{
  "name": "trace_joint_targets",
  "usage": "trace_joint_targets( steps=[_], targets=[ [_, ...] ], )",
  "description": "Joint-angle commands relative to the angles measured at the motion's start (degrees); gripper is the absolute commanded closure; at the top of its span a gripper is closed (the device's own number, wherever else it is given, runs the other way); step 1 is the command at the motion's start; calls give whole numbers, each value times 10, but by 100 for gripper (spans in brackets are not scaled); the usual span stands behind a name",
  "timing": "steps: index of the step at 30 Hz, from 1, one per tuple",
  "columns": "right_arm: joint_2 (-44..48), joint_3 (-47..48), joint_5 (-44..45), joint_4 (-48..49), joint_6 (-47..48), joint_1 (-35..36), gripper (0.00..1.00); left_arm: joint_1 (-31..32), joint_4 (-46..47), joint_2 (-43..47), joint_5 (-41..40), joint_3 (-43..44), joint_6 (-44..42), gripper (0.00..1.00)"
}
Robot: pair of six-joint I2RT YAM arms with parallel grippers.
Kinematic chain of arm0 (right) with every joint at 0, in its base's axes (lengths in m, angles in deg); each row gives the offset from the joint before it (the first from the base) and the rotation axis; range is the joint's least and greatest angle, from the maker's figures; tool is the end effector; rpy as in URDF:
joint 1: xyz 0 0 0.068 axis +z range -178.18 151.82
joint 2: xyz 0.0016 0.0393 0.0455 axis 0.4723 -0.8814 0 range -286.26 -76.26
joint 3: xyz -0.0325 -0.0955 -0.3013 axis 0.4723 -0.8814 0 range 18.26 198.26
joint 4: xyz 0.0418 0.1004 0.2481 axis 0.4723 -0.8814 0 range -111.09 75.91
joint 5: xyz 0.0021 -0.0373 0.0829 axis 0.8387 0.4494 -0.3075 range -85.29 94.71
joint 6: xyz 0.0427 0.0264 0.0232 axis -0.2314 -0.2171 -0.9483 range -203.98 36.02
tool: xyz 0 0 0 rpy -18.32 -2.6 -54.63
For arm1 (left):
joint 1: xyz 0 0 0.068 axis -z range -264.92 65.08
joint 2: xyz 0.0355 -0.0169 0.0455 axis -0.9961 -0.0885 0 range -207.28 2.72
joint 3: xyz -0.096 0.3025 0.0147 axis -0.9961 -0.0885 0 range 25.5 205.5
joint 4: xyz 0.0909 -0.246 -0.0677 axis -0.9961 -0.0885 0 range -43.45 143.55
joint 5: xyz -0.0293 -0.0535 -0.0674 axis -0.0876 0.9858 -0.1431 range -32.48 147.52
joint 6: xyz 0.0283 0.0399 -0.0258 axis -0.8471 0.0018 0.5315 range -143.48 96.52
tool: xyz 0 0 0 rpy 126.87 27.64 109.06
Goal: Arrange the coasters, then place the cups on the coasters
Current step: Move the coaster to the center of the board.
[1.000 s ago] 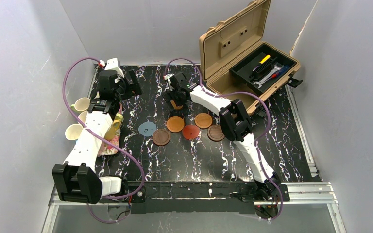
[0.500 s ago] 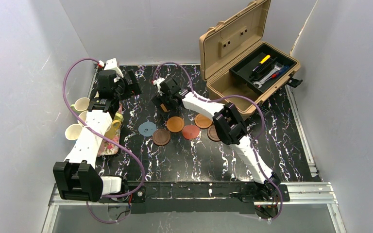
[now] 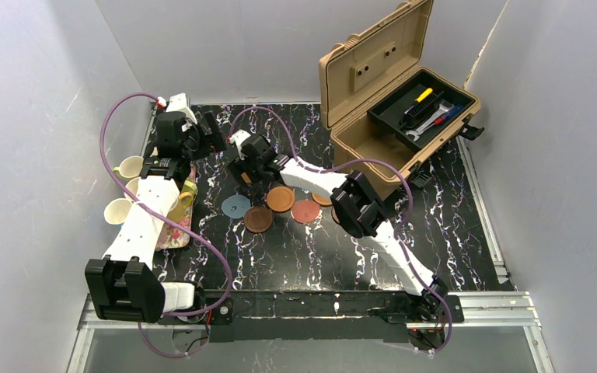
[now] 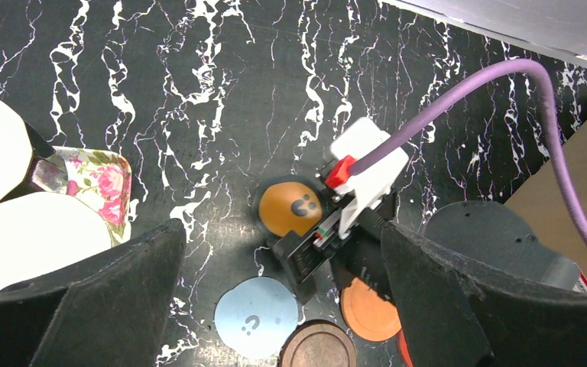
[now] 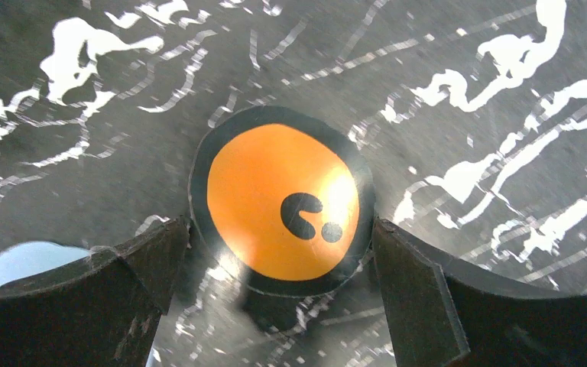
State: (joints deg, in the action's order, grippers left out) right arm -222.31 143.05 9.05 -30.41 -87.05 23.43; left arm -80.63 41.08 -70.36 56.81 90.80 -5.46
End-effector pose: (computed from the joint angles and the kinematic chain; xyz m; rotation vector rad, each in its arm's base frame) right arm 0.3905 0.4882 0.1821 -0.8905 2.0776 0.4349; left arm 0.2943 -0.0218 0.3965 -0.2392 1.9174 -0.2489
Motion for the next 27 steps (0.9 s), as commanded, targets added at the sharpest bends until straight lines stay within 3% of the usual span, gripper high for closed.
trace_joint_targets(
  steps=[1, 27],
  targets=[
    [-46, 14, -31, 11, -22, 24, 1, -3, -5, 9, 6, 18, -2, 2],
    [-33, 14, -64, 67, -40, 49, 1, -3, -11, 17, -8, 20, -1, 2]
  ],
)
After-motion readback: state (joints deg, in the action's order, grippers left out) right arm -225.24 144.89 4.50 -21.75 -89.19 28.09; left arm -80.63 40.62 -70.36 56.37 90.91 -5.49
